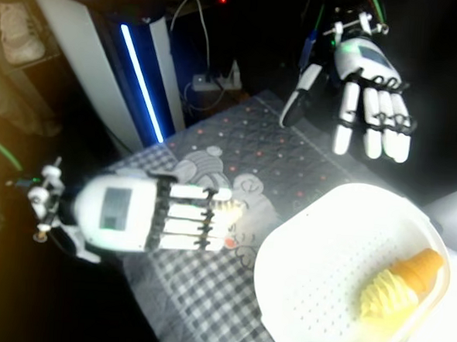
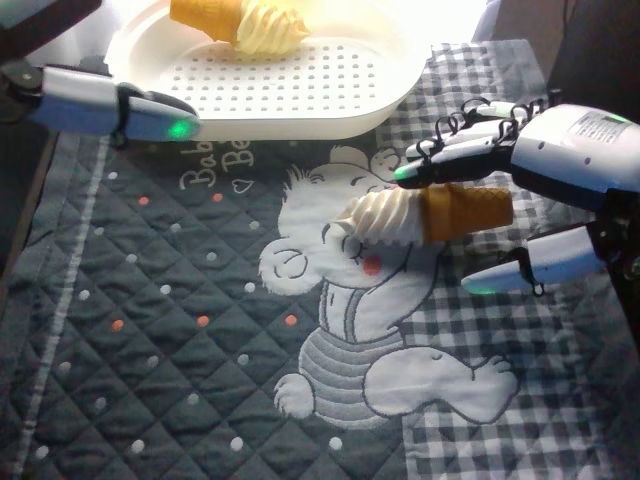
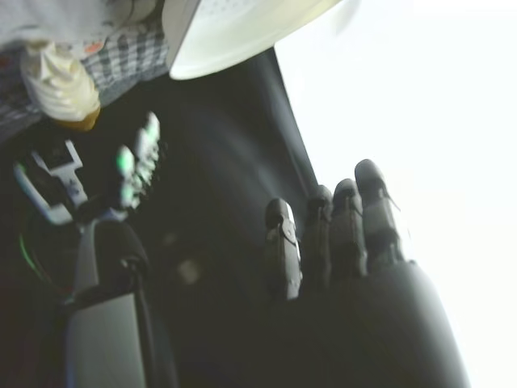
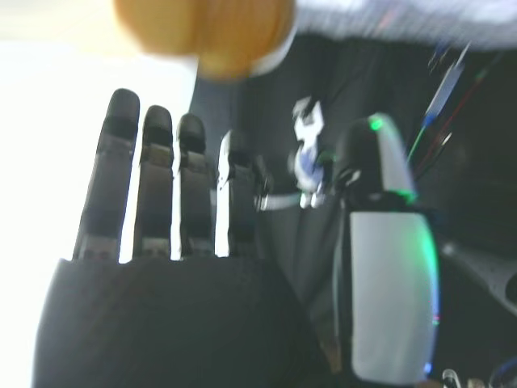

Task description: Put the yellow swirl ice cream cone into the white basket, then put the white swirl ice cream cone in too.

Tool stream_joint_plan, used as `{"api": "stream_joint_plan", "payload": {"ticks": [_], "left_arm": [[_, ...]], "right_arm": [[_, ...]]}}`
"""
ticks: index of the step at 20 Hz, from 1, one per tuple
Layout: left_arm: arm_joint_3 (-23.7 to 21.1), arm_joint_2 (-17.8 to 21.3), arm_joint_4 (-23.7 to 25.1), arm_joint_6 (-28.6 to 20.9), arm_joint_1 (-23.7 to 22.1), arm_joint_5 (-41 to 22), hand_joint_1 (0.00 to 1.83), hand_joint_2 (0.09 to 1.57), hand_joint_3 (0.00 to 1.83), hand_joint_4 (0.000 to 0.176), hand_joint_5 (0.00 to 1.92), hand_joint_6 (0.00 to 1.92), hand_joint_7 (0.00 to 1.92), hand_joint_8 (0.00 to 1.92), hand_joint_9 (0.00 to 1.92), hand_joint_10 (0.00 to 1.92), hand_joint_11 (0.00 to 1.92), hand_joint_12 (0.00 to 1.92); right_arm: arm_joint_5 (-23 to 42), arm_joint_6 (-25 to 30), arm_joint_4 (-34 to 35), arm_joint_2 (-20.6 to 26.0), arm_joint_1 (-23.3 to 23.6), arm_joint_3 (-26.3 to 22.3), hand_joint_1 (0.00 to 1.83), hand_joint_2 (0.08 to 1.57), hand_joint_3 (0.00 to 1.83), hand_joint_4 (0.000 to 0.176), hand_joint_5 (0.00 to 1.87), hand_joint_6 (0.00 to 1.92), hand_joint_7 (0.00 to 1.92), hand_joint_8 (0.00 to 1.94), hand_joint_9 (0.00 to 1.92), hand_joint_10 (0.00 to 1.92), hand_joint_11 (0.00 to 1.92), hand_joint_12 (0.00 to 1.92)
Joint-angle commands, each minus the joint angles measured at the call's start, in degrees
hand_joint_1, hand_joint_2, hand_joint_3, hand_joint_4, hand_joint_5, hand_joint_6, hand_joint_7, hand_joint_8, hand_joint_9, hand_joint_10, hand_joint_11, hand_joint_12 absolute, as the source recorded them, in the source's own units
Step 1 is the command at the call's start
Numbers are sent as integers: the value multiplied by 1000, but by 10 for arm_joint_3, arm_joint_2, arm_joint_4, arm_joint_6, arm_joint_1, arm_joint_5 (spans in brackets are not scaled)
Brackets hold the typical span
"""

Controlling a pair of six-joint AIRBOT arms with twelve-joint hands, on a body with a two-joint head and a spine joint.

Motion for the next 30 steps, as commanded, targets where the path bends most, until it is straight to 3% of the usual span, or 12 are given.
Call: {"api": "stream_joint_plan", "payload": {"ticks": [1, 7, 10, 13, 14, 16, 17, 18, 19, 22, 26, 30], "left_arm": [[-1, 5, -15, -2, -1, -72, 817, 917, 6, 83, 346, 1, 194, 4, 151, 8, 0, 485], [-2, 6, -25, -4, 10, -73, 805, 932, 1, 70, 379, 1, 227, 1, 199, 4, 0, 534], [-2, 6, -34, -4, 16, -76, 791, 933, 0, 91, 383, 3, 243, 5, 214, 5, 0, 588], [-2, 6, -38, -4, 18, -78, 818, 935, 1, 55, 425, 6, 267, 4, 214, 1, 0, 539], [-1, 5, -39, -4, 18, -79, 805, 941, 1, 54, 430, 4, 272, 3, 221, 3, 0, 576], [-1, 4, -40, -4, 18, -79, 788, 953, 3, 75, 422, 0, 272, 1, 219, 1, 0, 567], [0, 3, -41, -4, 19, -80, 805, 946, 0, 73, 422, 0, 269, 0, 212, 0, 0, 526], [0, 3, -43, -4, 20, -81, 829, 939, 0, 59, 432, 2, 282, 3, 226, 4, 0, 564], [0, 3, -46, -5, 24, -83, 833, 940, 0, 59, 429, 1, 286, 1, 225, 1, 0, 525], [0, 6, -50, -13, 31, -90, 860, 932, 0, 60, 438, 2, 293, 2, 225, 0, 0, 494], [-1, 7, -54, -15, 39, -95, 868, 932, 0, 73, 452, 2, 301, 1, 227, 3, 0, 521], [-4, 9, -60, -30, 54, -113, 895, 921, 0, 73, 462, 3, 296, 2, 214, 3, 0, 510]], "right_arm": [[47, 7, 22, -5, 8, 7, 967, 927, 0, 0, 529, 5, 414, 5, 414, 2, 47, 911], [34, 20, 29, -22, 8, 31, 1049, 917, 3, 3, 525, 4, 402, 6, 401, 9, 1, 952], [27, 20, 33, -29, 8, 39, 1041, 959, 0, 3, 535, 0, 447, 1, 441, 4, 68, 896], [12, 20, 36, -42, 11, 54, 1083, 976, 0, 0, 569, 0, 560, 0, 567, 5, 261, 732], [6, 20, 36, -46, 13, 58, 1184, 976, 0, 0, 605, 0, 642, 6, 712, 49, 369, 920], [-4, 20, 36, -50, 15, 65, 1395, 948, 0, 0, 791, 15, 890, 46, 1025, 227, 628, 1137], [-8, 20, 35, -51, 15, 67, 1480, 1013, 5, 0, 886, 9, 986, 642, 1100, 808, 786, 1050], [-12, 20, 34, -52, 15, 67, 1413, 1053, 0, 0, 921, 684, 1079, 737, 1136, 929, 935, 936], [-17, 17, 33, -53, 15, 69, 1391, 1078, 0, 0, 951, 834, 1082, 799, 1039, 1094, 992, 918], [-28, 7, 32, -53, 15, 73, 1385, 1094, 0, 0, 1007, 758, 1022, 976, 945, 1195, 837, 1197], [23, 37, 29, -19, 20, 65, 1390, 1055, 0, 0, 1100, 798, 1135, 658, 991, 1053, 757, 1183], [115, 25, 69, 53, 20, 18, 1384, 1068, 0, 0, 1160, 665, 1047, 808, 944, 1117, 749, 1204]]}}
